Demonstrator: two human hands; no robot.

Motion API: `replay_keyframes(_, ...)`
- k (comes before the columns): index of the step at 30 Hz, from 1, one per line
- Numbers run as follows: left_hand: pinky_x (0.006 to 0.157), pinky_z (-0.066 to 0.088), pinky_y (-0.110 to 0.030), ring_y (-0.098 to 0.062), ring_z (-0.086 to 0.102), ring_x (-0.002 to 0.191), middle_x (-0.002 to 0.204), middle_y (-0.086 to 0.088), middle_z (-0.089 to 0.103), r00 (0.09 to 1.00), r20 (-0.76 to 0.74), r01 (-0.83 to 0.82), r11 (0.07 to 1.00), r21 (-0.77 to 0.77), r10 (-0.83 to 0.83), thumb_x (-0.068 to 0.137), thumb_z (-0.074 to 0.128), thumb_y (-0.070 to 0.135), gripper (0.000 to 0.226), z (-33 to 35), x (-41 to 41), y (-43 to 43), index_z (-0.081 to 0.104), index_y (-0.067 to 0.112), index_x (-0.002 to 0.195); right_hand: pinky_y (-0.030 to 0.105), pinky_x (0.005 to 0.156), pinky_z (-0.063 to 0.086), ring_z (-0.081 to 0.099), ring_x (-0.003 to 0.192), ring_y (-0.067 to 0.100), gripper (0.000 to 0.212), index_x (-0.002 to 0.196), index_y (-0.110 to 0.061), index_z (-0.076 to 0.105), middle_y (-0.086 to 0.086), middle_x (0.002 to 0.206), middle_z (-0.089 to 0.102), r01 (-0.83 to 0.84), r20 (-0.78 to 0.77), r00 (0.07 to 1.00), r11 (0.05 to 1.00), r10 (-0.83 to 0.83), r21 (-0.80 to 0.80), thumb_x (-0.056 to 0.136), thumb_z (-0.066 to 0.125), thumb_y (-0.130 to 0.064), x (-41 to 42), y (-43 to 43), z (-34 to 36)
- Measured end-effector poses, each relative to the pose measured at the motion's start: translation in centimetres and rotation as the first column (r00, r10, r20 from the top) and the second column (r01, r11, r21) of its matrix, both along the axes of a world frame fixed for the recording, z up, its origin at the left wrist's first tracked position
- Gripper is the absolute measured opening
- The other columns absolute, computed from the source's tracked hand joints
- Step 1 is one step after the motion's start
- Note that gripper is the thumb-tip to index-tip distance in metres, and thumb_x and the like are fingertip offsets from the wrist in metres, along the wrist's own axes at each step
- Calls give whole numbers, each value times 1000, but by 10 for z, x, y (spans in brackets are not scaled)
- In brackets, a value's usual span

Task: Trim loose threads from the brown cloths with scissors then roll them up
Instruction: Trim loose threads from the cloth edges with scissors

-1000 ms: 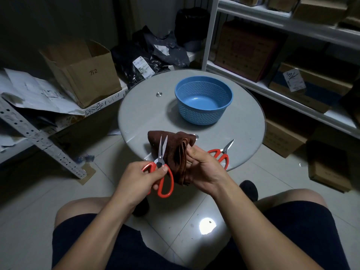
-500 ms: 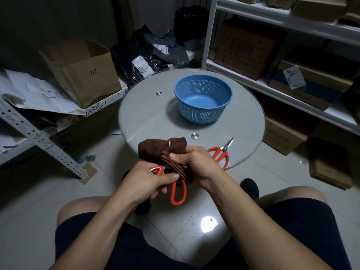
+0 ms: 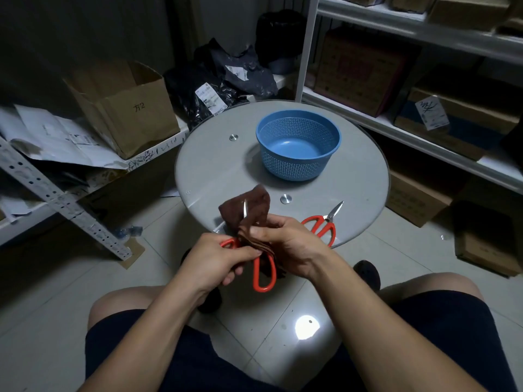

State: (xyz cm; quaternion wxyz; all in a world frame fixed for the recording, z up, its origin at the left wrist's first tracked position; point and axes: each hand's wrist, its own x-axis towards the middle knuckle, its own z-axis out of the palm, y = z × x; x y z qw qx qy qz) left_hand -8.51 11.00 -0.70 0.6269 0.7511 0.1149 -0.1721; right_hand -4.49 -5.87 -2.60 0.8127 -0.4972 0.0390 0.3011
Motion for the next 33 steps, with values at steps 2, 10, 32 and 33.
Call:
replay_keyframes(2, 33, 27, -20, -12, 39, 32, 46, -7, 54, 999, -13, 41, 999, 17, -41, 79, 81, 11, 16, 1, 0, -4, 73, 0, 70, 35, 65, 62, 72, 69, 31, 18, 99, 5, 71, 22, 82, 72, 11, 23, 1000, 999, -10, -42, 83, 66, 13, -2, 9, 3)
replay_keyframes(10, 37, 32, -19, -15, 41, 35, 46, -9, 52, 986, -68, 160, 976, 151, -151, 77, 84, 22, 28, 9, 6, 7, 70, 1, 66, 38, 64, 61, 70, 69, 33, 19, 96, 6, 72, 21, 82, 71, 154, -189, 967, 984, -169, -92, 78, 71, 8, 18, 18, 3)
replay_keyframes(32, 59, 52, -31, -20, 63, 54, 56, -10, 61, 976, 205, -81, 996, 32, 73, 69, 89, 5, 38, 14, 4, 27, 60, 16, 48, 52, 118, 36, 50, 128, 40, 69, 132, 0, 53, 24, 140, 48, 354, -203, 935, 811, -292, 465, 64, 51, -15, 40, -7, 32)
replay_keyframes(33, 57, 54, -28, -20, 67, 54, 56, -10, 62, 974, 208, -92, 996, 12, 88, 70, 87, 1, 37, 15, 5, 27, 61, 16, 47, 52, 117, 37, 51, 129, 40, 66, 131, -2, 54, 23, 140, 51, 372, -226, 927, 813, -300, 448, 68, 49, -19, 39, -6, 31)
